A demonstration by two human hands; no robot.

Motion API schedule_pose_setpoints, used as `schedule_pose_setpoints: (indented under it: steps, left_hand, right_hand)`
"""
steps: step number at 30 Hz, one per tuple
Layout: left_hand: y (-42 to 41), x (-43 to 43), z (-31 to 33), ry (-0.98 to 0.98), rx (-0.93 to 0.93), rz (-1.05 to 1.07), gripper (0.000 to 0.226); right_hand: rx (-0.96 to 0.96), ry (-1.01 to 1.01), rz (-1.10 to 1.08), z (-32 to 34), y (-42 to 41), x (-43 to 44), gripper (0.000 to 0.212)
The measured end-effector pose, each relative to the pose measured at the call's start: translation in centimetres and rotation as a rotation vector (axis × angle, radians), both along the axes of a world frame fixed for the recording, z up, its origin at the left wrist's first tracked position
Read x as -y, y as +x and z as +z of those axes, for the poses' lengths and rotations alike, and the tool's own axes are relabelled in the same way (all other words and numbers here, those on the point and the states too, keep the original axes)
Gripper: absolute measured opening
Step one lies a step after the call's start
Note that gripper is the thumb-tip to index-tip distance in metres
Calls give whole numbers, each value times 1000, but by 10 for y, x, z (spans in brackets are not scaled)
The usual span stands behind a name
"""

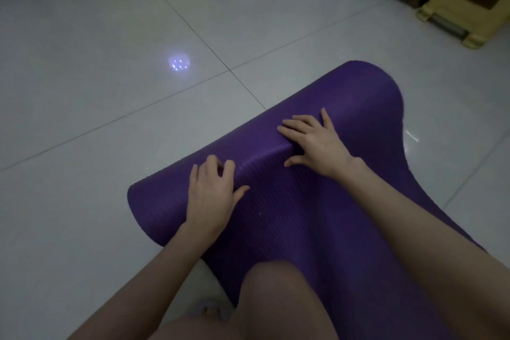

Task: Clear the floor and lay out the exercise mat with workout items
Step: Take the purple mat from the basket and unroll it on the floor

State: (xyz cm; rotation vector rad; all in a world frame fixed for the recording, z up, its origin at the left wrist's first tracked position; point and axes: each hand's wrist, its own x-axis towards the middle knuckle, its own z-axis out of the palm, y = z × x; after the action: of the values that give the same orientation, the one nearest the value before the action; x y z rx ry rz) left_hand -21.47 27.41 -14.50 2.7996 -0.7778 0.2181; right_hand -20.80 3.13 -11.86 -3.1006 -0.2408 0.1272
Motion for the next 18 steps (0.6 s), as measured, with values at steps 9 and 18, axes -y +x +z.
schedule_pose_setpoints:
  steps: [9,18]
  left_hand:
    - [27,-15,-69,346,-379,-75,76]
    - [2,-3,-107,428,-534,-153,72]
  right_hand:
    - [-309,123,-182,-56,26,-9,78]
    - [-395,192,-208,-77,81,-18,91]
